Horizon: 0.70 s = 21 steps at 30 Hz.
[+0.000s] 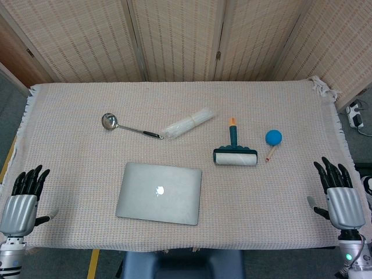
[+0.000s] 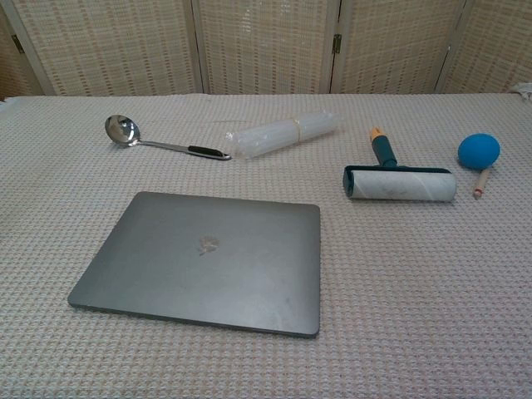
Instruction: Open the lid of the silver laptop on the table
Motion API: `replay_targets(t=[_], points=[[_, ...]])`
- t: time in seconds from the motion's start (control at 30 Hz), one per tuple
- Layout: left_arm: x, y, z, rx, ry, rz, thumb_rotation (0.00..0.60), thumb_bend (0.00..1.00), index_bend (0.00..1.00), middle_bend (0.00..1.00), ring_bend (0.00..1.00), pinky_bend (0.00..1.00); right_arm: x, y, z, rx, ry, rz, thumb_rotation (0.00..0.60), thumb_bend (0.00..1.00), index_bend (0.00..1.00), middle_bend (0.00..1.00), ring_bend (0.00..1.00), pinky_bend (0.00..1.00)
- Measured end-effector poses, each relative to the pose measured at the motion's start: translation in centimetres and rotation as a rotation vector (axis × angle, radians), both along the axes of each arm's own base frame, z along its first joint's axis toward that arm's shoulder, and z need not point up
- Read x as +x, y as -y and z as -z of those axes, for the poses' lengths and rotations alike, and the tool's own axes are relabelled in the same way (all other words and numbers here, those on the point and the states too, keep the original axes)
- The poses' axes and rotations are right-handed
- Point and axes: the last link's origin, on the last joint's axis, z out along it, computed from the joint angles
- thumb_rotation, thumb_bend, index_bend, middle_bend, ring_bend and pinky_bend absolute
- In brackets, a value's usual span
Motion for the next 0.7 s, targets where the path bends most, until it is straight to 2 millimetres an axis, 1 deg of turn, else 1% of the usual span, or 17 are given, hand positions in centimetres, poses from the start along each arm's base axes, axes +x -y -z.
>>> replay_targets(t=[0.2,0.47,0.7], points=[[0.0,-0.3,0.2,-0.007,-0.006,-0.003,0.600,0.15,0.00,0.03,0.00,0.00,0.2,0.2,0.3,0.020,0.000,-0.012,0.600,0.32,0.00,0.02,0.09,0.00],[0.0,-0.5,0.1,-0.009,-0.006,0.009,0.600,0.15,0.00,0.04,0.00,0.00,0.4,0.3,0.3,0.025,-0.002,-0.020,0.600,0.32,0.00,0.02,0.09,0.00],[0.8,-1.5,0.6,-0.077,-0.032,0.072,0.600,0.16,0.00,0.05,0.00,0.00,0.5,0.7,0.2,0.033,-0.006,-0.034,0.600,0.32,0.00,0.02,0.09,0.00]])
